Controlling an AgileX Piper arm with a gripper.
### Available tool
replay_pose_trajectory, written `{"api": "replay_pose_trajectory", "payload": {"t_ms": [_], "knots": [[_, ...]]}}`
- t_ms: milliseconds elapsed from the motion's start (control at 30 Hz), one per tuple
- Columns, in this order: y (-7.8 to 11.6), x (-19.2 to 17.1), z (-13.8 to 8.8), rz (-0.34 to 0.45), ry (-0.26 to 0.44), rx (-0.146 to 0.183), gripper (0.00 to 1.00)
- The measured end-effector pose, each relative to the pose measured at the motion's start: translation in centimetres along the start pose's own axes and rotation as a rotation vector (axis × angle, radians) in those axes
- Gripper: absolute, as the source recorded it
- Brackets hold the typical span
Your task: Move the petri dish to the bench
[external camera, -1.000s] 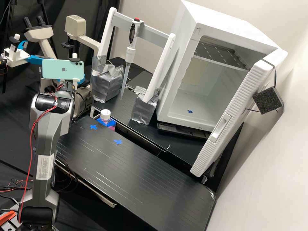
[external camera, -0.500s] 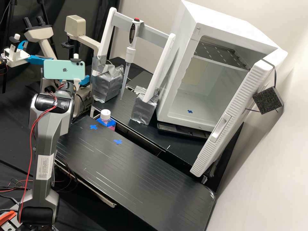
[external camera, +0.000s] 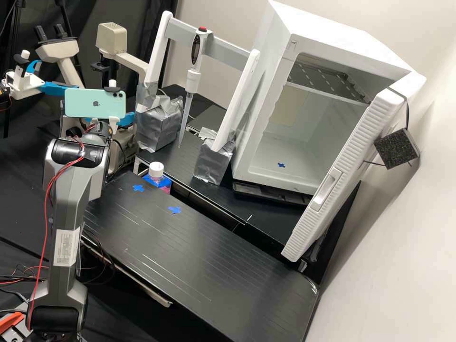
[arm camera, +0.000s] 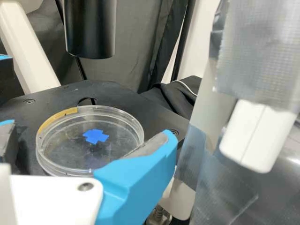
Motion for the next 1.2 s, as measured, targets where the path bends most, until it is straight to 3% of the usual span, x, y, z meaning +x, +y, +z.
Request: {"api": "replay_pose_trajectory", "payload": {"t_ms": [700, 1200], "knots": [[-0.01, 0.03, 0.00, -0.010, -0.007, 0.034, 0.00], [-0.01, -0.72, -0.50, -0.019, -0.002, 0.033, 0.00]]}}
